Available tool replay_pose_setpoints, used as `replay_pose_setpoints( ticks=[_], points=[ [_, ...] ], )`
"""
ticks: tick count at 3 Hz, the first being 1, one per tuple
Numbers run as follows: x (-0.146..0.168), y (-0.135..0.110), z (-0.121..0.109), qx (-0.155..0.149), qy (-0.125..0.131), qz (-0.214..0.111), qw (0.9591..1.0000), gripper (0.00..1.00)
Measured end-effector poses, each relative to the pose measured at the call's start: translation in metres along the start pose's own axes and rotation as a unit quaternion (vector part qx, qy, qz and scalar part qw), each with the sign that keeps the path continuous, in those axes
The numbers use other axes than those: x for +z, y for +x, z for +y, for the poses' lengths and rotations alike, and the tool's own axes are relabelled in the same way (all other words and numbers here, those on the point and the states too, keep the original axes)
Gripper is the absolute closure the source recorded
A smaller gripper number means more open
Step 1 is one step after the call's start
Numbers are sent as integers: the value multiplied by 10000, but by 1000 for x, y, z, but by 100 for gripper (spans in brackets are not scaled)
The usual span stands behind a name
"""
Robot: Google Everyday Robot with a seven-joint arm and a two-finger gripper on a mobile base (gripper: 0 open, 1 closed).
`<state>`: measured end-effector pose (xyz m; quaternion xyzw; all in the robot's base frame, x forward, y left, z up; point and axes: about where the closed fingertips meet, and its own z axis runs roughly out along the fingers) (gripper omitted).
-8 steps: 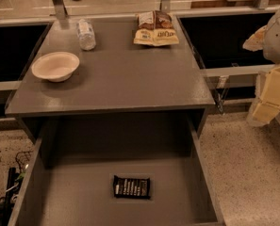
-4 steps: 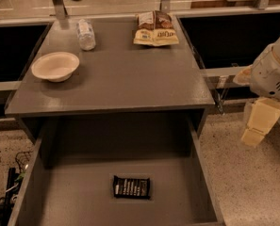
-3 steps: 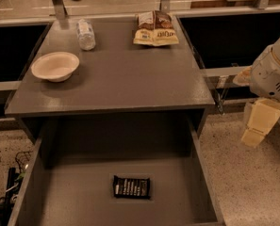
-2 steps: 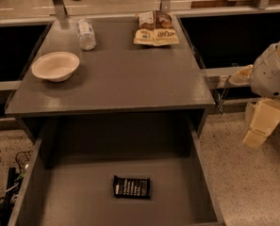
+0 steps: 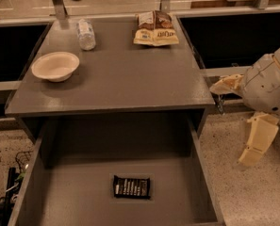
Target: Pick rxbar chocolate from top drawer and place on counter
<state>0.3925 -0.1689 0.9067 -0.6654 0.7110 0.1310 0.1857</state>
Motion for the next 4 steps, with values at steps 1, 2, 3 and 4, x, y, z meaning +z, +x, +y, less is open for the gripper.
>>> replay_pose_setpoints(
  ticks=[1, 2, 3, 4],
  points=[
    [8, -10, 17, -167, -167, -273, 9993, 0],
    [9, -11, 19, -190, -181, -311, 9992, 0],
    [22, 1, 15, -98, -131, -139, 9998, 0],
    [47, 7, 16, -62, -148, -19, 9999, 0]
  ],
)
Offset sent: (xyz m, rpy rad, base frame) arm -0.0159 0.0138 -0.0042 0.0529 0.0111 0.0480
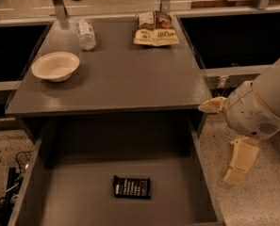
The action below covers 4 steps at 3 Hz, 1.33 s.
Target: Pick rxbar chocolate from top drawer and place on counter
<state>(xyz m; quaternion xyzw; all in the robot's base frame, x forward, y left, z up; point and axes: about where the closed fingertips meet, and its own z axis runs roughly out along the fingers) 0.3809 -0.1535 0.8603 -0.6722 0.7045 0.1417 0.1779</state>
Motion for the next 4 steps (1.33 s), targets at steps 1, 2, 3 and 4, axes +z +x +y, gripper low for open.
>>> replay_pose_setpoints(
  ticks=[1, 2, 3, 4],
  points=[
    [47, -7, -8, -108, -298, -29, 9995, 0],
    [50, -4, -7, -62, -295, 19, 9995, 0],
    [63, -7, -7, -87, -372, -21, 9993, 0],
    [77, -14, -6, -151, -524, -95, 9985, 0]
  ],
)
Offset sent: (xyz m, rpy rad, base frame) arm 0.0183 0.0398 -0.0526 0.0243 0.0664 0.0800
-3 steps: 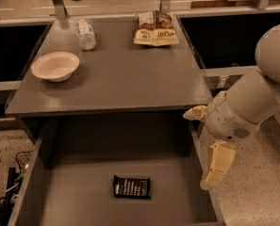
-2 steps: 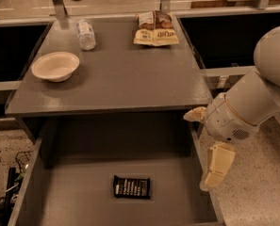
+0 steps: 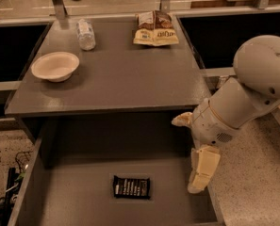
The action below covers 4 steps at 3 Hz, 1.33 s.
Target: Pick rxbar chocolate from top drawer and place on counter
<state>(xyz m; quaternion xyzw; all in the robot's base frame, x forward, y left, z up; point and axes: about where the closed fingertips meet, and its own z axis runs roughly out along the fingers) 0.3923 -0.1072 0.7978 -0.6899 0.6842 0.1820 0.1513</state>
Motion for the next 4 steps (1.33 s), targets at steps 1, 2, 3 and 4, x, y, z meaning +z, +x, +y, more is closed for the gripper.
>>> replay_pose_setpoints(
  ticks=[1, 2, 3, 4],
  points=[
    [17, -24, 6, -268, -197, -77, 9994, 0],
    [18, -25, 7, -259, -180, -38, 9995, 0],
    [23, -20, 7, -126, -28, 234, 9996, 0],
    [44, -8, -1, 255, 296, 401, 9984, 0]
  ],
)
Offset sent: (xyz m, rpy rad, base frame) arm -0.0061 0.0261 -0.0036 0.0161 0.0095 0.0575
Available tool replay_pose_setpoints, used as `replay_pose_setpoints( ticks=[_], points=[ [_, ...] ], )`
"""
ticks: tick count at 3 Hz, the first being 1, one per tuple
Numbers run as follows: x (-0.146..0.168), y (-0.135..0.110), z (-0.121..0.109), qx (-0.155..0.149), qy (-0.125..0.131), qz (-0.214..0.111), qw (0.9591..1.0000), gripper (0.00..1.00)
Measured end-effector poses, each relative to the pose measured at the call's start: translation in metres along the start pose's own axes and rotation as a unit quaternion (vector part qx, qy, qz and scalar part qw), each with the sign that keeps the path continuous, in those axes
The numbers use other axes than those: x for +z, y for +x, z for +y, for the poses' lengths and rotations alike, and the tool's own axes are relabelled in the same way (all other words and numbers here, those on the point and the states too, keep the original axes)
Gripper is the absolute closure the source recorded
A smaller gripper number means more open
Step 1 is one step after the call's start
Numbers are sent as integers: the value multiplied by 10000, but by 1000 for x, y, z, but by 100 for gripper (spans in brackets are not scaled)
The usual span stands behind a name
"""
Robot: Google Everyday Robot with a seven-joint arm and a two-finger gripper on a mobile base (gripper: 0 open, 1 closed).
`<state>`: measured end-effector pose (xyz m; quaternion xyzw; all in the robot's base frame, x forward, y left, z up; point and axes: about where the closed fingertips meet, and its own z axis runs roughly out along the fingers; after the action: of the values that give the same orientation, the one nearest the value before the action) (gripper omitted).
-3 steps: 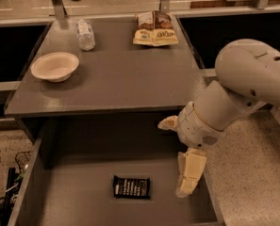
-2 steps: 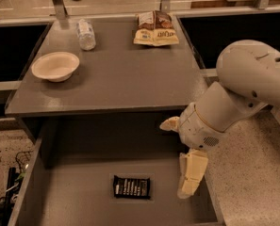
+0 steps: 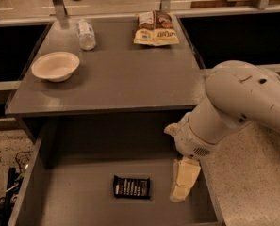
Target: Pick rxbar chocolate from top drawer and place on counter
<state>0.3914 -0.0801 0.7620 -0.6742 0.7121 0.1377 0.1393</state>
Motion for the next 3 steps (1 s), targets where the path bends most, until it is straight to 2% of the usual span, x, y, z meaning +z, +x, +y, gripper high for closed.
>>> replay_pose_setpoints(
  ticks=[2, 3],
  points=[
    [3, 3, -1, 16, -38, -69, 10000, 0],
    [13, -8, 1, -72, -126, -221, 9997, 0]
  ],
)
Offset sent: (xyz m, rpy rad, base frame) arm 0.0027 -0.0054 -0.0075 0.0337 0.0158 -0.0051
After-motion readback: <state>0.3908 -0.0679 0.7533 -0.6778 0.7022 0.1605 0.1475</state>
